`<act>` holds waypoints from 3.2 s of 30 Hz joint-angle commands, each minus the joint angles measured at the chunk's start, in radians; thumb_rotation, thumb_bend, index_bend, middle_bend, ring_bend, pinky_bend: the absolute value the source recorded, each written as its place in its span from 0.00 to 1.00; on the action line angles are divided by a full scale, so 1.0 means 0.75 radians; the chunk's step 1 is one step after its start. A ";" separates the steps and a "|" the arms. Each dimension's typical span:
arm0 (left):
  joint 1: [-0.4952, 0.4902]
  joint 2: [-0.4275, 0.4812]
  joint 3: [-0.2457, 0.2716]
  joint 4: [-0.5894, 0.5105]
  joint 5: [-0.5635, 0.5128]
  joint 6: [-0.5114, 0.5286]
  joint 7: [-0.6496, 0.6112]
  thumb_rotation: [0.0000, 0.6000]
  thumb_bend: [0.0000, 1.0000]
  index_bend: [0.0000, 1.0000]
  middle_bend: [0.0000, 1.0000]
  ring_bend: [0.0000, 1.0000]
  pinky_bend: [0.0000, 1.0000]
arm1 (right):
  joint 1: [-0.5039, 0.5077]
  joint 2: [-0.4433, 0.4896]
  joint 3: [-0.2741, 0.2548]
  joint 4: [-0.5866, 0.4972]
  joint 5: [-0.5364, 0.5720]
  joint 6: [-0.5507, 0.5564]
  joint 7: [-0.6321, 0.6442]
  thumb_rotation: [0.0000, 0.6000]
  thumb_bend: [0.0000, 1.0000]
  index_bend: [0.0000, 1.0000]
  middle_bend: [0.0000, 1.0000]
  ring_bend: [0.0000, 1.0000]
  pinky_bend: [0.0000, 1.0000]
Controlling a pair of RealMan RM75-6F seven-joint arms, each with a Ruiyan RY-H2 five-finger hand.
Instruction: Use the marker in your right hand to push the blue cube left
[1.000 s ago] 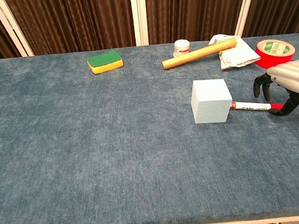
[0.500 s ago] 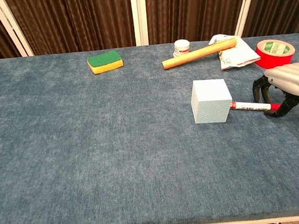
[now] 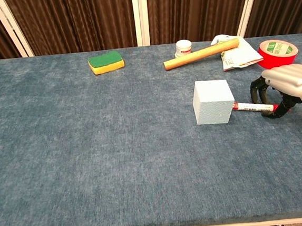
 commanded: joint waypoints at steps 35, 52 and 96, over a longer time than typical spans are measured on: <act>-0.008 0.010 -0.002 -0.040 0.009 -0.004 0.043 1.00 0.03 0.26 0.17 0.10 0.18 | 0.075 0.207 -0.112 0.019 -0.337 -0.056 0.325 1.00 0.42 0.59 0.59 0.30 0.32; 0.003 0.023 0.002 -0.054 -0.002 0.003 0.056 1.00 0.03 0.26 0.17 0.10 0.18 | 0.185 0.094 -0.125 0.067 -0.472 -0.068 0.356 1.00 0.44 0.60 0.59 0.31 0.32; 0.022 0.039 0.007 -0.049 0.005 0.026 0.041 1.00 0.03 0.26 0.17 0.10 0.18 | 0.467 -0.212 0.093 0.016 -0.096 -0.283 -0.108 1.00 0.44 0.60 0.59 0.31 0.32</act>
